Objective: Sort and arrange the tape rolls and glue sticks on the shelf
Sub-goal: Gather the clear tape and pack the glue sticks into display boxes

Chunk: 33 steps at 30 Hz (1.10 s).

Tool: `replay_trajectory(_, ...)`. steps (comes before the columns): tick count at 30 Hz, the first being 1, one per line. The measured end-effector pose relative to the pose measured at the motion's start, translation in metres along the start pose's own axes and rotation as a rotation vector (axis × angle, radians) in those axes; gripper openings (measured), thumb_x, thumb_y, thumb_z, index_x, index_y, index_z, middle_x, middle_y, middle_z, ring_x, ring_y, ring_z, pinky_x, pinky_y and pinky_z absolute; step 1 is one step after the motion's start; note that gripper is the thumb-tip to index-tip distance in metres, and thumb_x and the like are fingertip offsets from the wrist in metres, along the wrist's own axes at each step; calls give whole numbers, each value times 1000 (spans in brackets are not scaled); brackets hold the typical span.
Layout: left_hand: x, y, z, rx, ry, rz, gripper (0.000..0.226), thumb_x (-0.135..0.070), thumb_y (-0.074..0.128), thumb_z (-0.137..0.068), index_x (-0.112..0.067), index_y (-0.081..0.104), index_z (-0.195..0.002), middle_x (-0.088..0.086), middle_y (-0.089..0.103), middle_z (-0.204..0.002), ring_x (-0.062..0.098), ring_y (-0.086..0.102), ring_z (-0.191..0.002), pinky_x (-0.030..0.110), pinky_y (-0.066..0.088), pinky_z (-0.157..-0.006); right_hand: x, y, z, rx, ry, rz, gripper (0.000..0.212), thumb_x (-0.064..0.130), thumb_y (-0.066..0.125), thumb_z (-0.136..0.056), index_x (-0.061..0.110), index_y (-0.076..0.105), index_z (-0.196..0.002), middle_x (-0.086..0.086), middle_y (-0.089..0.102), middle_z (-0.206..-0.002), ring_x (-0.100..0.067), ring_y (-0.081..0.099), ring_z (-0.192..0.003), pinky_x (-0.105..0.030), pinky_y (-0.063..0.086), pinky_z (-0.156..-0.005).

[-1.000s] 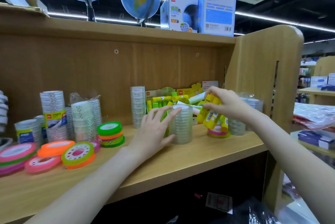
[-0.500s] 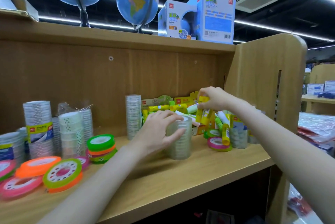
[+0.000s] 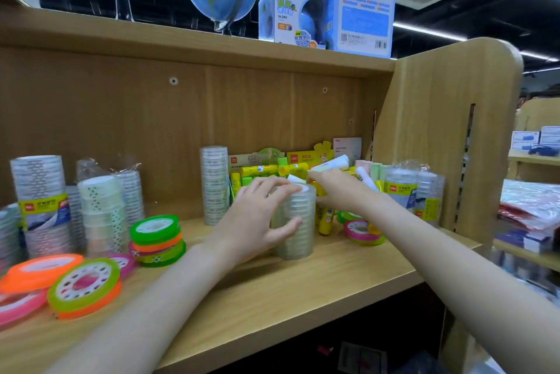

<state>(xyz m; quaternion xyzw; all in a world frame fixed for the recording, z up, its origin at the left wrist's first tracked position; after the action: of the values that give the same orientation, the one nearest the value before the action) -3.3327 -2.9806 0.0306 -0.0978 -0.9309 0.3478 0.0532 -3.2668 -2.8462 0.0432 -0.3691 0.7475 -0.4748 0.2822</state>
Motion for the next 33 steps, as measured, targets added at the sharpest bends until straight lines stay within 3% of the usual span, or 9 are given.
replay_trajectory(4,0,0,1,5,-23,36,55,-55,43,-83,-25,53,-128,-5,51,-122,10,38,-115,41,40,-98,5,-3,2,-22,-17,66,32,31,55,-90,10,47,-113,-11,62,-101,-29,60,-87,-32,36,-57)
replay_trajectory(10,0,1,1,2,-27,37,55,-55,43,-83,-24,53,-127,-5,52,-121,10,39,-113,42,42,-96,1,-2,6,-42,-20,-21,42,34,63,-85,10,43,-114,-12,62,-107,-29,59,-93,-42,50,-72)
replay_trajectory(14,0,1,1,15,-34,39,57,-56,42,-82,-24,52,-128,-5,51,-122,11,39,-114,40,40,-97,-4,-5,11,-77,0,76,48,42,60,-86,15,42,-121,-5,58,-117,-24,56,-104,-36,37,-69)
replay_trajectory(20,-1,2,2,26,-44,44,57,-56,41,-82,-24,52,-129,-5,51,-123,13,41,-115,40,40,-98,-4,-1,10,-76,-18,40,47,45,58,-85,13,45,-117,-8,59,-109,-27,57,-102,-39,46,-76)
replay_trajectory(24,-1,2,2,30,-51,45,58,-56,40,-82,-24,52,-128,-4,51,-123,14,42,-116,39,39,-99,-6,-9,14,-131,-7,73,51,52,50,-88,16,45,-122,-4,61,-111,-23,56,-104,-32,34,-67)
replay_trajectory(27,-1,3,2,35,-56,36,58,-56,39,-82,-24,51,-129,-4,50,-124,14,41,-117,38,38,-99,-13,-17,21,-132,13,11,53,60,48,-84,20,46,-119,-1,63,-102,-20,59,-95,-39,44,-80)
replay_trajectory(29,0,4,2,42,-64,32,60,-57,37,-81,-24,51,-129,-4,50,-124,14,41,-117,37,37,-99,-18,-30,33,-161,26,-41,45,51,53,-87,18,48,-118,0,62,-100,-17,55,-84,-38,45,-81)
replay_trajectory(31,-1,4,3,43,-71,33,60,-57,36,-81,-24,51,-129,-4,50,-124,15,41,-117,36,36,-98,-20,-44,52,-223,20,-49,30,36,53,-91,16,51,-114,-2,62,-100,-14,48,-74,-33,44,-71)
replay_trajectory(33,-2,4,3,41,-75,29,61,-57,35,-80,-23,51,-128,-3,50,-124,16,42,-117,36,35,-97,-22,-48,75,-245,46,38,22,32,47,-94,18,54,-110,-3,61,-103,-17,51,-77,-31,42,-65)
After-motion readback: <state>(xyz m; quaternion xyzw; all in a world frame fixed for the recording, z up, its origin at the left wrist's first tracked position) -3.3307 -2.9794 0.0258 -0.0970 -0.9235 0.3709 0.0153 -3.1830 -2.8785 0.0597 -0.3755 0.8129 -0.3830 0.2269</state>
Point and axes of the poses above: each hand's wrist, its own z-axis away from the middle knuckle, its own y-axis out of the palm, x = y × z, the point moved 8 cm from there along -z, towards the middle knuckle
